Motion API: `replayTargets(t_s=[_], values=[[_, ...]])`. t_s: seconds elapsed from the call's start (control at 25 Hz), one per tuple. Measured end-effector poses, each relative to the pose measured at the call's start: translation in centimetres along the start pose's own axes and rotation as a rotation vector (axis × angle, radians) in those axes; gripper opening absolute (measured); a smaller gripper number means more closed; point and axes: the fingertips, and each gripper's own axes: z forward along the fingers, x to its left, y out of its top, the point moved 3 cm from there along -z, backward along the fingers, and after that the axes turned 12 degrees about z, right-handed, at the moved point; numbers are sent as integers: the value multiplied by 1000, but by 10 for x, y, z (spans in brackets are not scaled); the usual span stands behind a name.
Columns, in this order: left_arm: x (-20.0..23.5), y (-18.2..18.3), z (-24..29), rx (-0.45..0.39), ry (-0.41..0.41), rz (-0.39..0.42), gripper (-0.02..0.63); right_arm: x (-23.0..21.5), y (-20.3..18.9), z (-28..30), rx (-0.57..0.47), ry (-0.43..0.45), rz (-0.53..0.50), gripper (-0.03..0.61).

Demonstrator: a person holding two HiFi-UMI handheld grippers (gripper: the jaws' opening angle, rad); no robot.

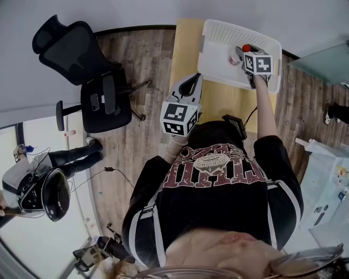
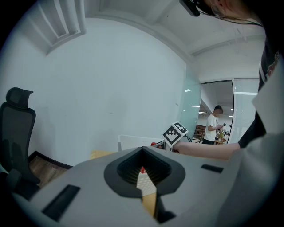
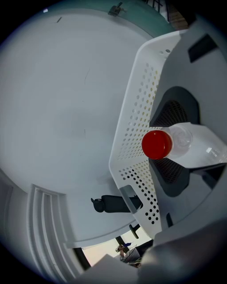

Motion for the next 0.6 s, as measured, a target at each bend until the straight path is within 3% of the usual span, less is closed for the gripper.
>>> replayTargets(t_s=[0.6], values=[[-2,2,-6,-10,7,0,48,-3,0,-5,-10,-14,7,207]])
